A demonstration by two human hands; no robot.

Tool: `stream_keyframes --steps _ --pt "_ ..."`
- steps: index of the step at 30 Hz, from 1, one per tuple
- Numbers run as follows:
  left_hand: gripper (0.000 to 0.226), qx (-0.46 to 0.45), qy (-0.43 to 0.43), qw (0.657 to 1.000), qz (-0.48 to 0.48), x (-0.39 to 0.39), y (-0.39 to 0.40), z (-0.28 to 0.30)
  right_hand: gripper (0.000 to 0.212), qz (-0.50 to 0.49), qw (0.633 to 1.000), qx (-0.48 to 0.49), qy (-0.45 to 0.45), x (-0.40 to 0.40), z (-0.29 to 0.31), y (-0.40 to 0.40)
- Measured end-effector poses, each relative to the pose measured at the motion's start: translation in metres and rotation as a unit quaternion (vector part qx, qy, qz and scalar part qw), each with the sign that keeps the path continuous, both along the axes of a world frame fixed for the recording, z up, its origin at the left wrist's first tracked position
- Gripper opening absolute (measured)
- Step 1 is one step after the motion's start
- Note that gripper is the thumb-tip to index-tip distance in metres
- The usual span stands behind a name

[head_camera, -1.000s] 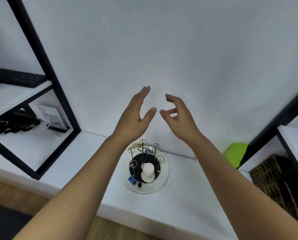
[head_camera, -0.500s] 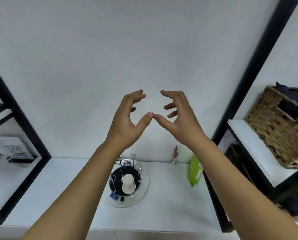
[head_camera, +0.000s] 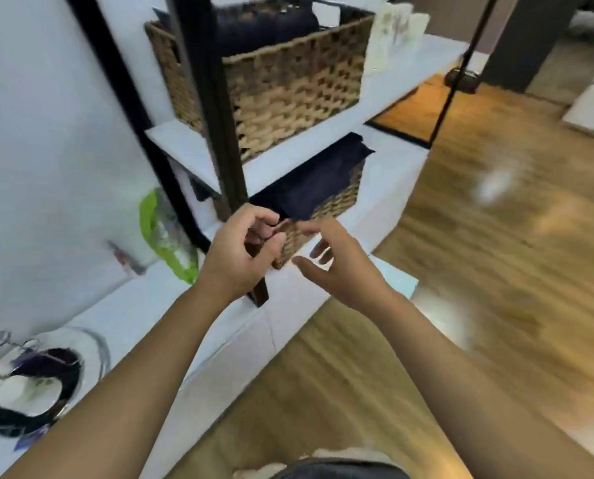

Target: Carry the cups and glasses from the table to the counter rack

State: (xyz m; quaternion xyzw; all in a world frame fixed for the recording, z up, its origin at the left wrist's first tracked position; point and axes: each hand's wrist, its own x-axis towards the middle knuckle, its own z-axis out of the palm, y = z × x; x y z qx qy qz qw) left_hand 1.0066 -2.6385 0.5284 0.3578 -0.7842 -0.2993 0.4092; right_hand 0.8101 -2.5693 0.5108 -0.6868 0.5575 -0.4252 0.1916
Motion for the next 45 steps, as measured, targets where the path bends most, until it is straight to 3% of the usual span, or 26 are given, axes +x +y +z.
stream_keyframes --steps 7,11,16,23,30,38,42,45 --pt "0.028 0.024 -0.03 0.974 -0.222 -0.237 0.075 -0.011 0.041 -0.253 0.964 0.048 -0.065 -0.187 -0.027 0.156" --pt "0.021 0.034 -0.021 0.934 -0.356 -0.363 0.137 -0.013 0.041 -0.395 0.914 0.013 -0.09 -0.274 -0.023 0.245" --pt "0.02 0.031 -0.016 0.863 -0.503 -0.511 0.217 -0.012 0.039 -0.555 0.826 -0.037 -0.091 -0.36 -0.006 0.351" --pt "0.023 0.017 0.014 0.722 -0.692 -0.703 0.358 0.023 0.039 -0.729 0.678 -0.086 -0.05 -0.461 0.026 0.486" --pt "0.025 0.015 0.039 0.567 -0.822 -0.835 0.521 0.065 0.037 -0.869 0.483 -0.109 -0.007 -0.506 0.058 0.611" --pt "0.022 0.033 0.024 0.385 -0.922 -0.872 0.722 0.056 0.042 -0.958 0.274 -0.082 0.035 -0.487 0.053 0.756" --pt "0.034 0.03 0.006 0.329 -0.944 -0.882 0.829 0.039 0.044 -0.975 0.211 -0.068 0.032 -0.492 0.03 0.844" --pt "0.031 0.035 -0.024 0.294 -0.955 -0.89 0.92 0.033 0.044 -0.984 0.167 -0.064 0.009 -0.499 0.018 0.924"
